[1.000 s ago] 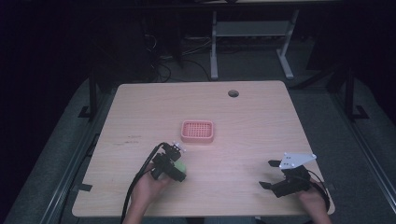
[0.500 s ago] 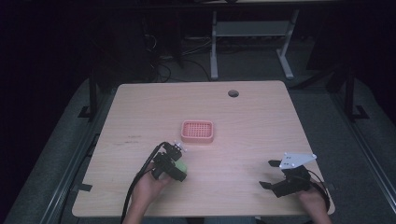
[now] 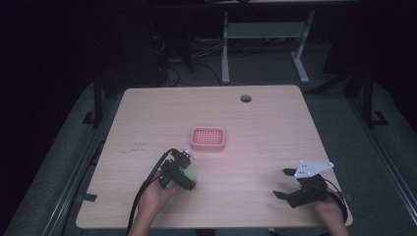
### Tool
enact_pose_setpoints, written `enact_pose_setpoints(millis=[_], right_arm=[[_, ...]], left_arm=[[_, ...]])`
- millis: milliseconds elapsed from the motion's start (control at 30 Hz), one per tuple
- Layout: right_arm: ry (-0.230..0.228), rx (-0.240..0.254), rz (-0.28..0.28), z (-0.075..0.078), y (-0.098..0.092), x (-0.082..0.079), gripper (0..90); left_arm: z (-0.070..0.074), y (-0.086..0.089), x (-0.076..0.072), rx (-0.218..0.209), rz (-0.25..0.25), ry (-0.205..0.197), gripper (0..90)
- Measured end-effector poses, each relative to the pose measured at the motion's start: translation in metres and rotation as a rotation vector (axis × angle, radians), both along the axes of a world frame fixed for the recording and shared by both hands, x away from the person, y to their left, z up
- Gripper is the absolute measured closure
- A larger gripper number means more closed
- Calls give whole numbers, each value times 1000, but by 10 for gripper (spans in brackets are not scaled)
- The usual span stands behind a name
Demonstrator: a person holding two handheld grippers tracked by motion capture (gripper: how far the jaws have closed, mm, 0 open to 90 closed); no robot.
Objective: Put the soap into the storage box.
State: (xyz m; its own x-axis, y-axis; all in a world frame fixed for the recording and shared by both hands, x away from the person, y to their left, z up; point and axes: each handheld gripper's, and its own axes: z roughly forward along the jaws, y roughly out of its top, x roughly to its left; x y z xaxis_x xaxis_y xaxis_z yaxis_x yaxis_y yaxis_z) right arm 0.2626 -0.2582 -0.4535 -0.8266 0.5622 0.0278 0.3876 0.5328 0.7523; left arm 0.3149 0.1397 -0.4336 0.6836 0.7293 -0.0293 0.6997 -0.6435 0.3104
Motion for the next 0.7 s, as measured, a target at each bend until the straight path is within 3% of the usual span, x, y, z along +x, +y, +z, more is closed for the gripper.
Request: enact_pose_setpoints(millis=[500, 700], right_arm=[[-1, 1, -1, 0, 0, 0, 138], [1, 2, -2, 1, 1, -1, 138]], left_arm=[[-5, 2, 4, 28, 9, 54, 253], [-5, -3, 8, 69, 17, 96, 253]])
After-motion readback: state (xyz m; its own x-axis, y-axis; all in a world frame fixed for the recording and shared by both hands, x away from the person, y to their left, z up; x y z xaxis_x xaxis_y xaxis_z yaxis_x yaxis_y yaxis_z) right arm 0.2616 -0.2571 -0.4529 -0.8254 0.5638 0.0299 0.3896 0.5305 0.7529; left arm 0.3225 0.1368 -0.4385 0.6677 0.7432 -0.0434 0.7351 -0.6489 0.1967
